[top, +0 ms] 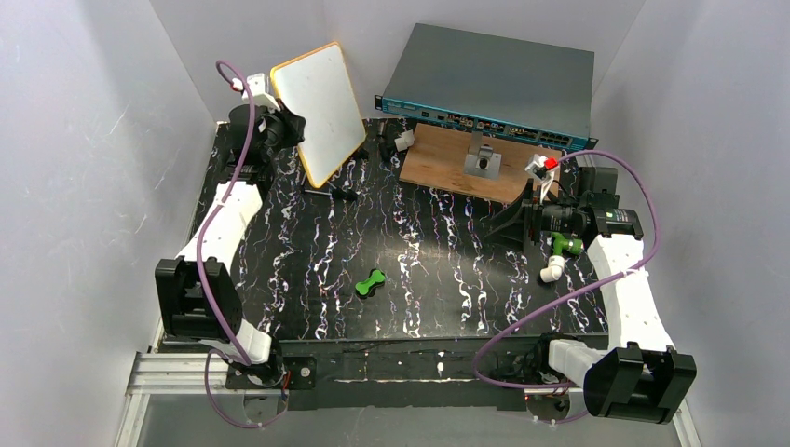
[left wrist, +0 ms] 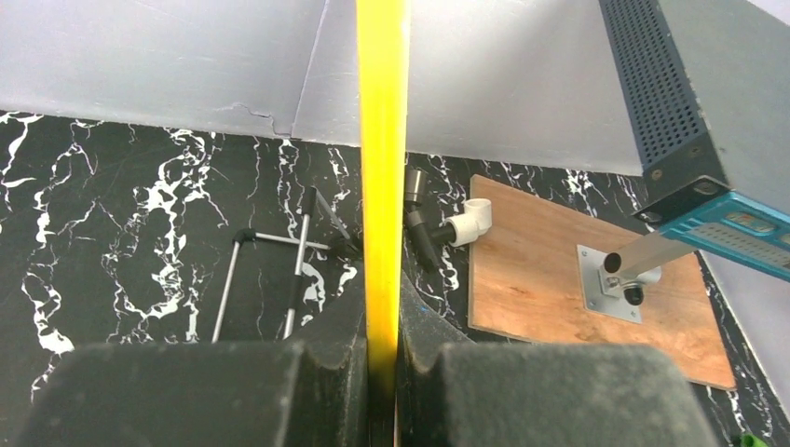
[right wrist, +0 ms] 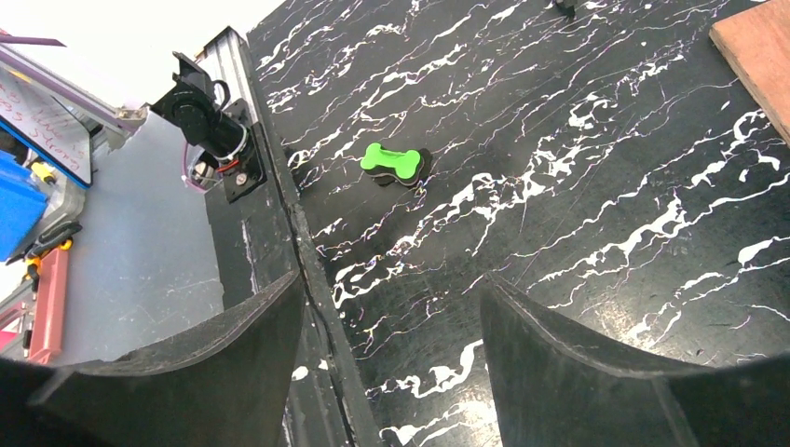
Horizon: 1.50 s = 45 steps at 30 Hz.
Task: Erase the whiteboard
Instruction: Place the whiteboard on the whiteboard stand.
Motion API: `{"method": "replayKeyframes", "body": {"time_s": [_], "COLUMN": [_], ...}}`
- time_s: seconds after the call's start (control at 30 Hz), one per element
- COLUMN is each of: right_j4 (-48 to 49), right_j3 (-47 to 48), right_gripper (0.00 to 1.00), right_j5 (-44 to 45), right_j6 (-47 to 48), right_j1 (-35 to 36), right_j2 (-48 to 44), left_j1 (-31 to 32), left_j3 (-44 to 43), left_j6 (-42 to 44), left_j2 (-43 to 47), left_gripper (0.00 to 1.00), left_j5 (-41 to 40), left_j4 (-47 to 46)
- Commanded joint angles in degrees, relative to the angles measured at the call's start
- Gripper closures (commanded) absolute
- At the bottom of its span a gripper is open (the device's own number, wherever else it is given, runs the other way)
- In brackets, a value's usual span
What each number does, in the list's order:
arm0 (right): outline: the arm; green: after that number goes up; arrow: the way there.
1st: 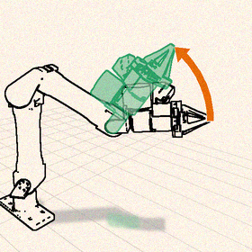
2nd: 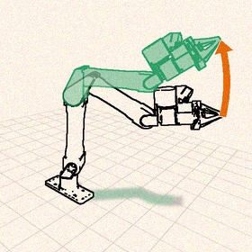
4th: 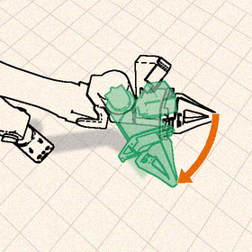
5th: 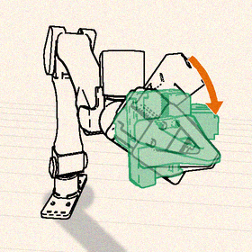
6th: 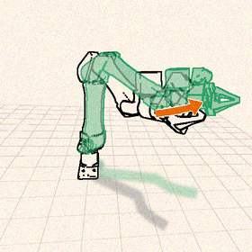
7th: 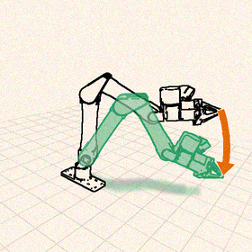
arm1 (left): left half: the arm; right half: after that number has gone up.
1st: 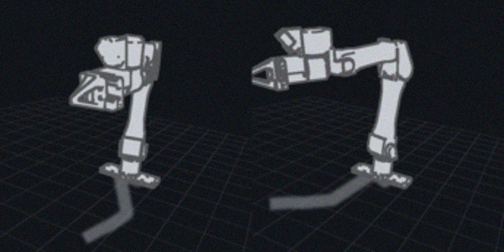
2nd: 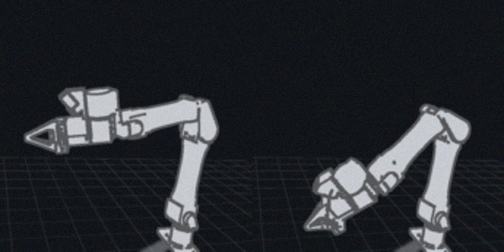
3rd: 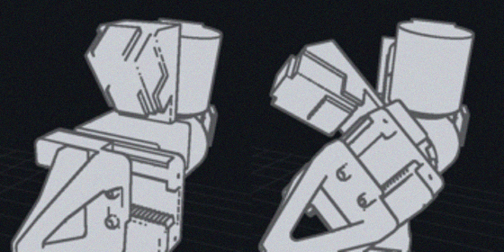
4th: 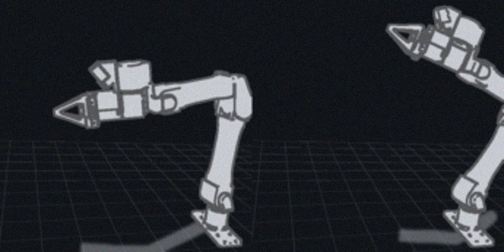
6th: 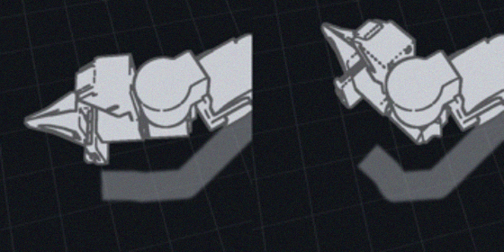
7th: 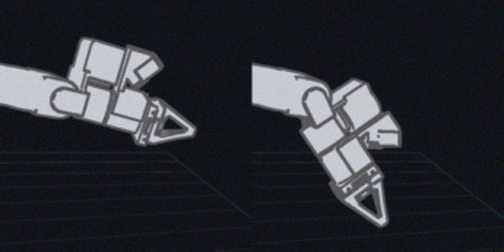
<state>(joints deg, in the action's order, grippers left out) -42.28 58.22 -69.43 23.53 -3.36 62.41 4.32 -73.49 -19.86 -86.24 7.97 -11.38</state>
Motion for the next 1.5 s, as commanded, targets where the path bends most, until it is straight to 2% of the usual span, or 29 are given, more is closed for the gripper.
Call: {"method": "replayKeyframes", "body": {"time_s": [0.0,0.2,0.53,0.7,0.93,1.47], "right_j4": [0.95,0.71,0.55,0.51,0.48,0.32], "right_j3": [-0.68,-0.75,-0.93,-0.97,-1.02,-1.04], "right_gripper": [0.25,0.25,0.24,0.25,0.24,0.24], "right_j5": [-1.63,-1.47,-1.65,-1.63,-1.85,-1.57], "right_j6": [1.24,1.60,1.91,2.04,2.13,2.35], "right_j1": [-0.34,-0.35,-0.46,-0.50,-0.47,-0.48], "right_j2": [0.23,0.35,0.56,0.51,0.52,0.73], "left_j1": [-1.76,-2.47,-3.62,-4.22,-9.37,-11.37], "left_j3": [0.38,3.44,16.49,22.71,30.04,39.48], "left_j6": [0.77,0.17,2.68,4.07,3.26,5.68], "left_j2": [0.97,0.11,3.80,5.61,4.27,0.86], "left_gripper": [1.00,1.00,1.00,1.00,1.00,0.99], "left_j5": [2.66,5.45,5.95,10.33,17.89,18.28], "left_j4": [-15.51,-16.19,-23.34,-28.79,-33.65,-37.56]}}
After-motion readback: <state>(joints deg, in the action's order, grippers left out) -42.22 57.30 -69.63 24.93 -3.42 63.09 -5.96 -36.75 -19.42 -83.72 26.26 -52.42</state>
